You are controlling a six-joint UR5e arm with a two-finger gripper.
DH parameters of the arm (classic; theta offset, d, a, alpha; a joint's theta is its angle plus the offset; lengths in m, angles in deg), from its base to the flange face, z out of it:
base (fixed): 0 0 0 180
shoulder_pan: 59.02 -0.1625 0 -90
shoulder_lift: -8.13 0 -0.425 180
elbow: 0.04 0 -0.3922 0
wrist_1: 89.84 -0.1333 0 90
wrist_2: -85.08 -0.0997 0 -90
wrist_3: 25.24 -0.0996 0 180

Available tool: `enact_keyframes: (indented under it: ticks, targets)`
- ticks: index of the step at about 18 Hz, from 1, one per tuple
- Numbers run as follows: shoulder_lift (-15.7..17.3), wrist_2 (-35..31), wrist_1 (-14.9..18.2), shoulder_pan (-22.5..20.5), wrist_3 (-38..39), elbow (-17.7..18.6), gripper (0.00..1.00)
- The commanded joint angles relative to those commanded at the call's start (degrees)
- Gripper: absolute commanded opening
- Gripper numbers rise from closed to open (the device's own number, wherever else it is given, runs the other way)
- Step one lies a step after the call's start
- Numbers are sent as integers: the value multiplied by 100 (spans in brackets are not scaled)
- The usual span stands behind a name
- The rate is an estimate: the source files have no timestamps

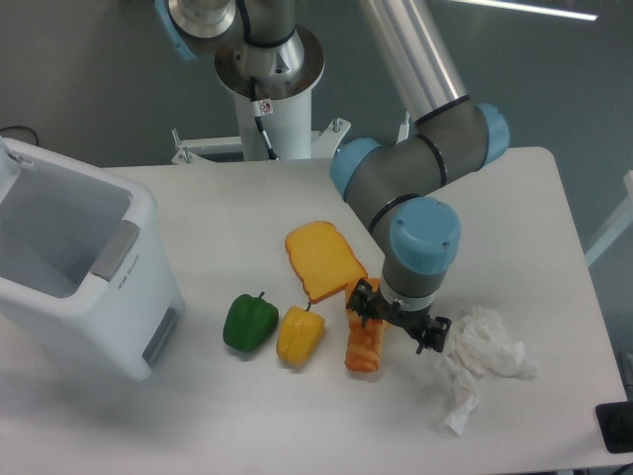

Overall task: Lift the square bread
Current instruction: 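Lower the open gripper over the orange bread roll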

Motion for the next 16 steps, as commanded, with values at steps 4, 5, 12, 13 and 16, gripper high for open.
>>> enact_keyframes:
  ticks: [4,5,12,13,16]
  targets:
    - [-9,17,9,35,193,9,100]
    - [-26,17,9,79,263,18,100]
    - [-88,-18,-35,132,325,149,100]
    - [-97,-18,-35,132,325,141,100]
    - [-132,-62,-44,141,316,150,100]
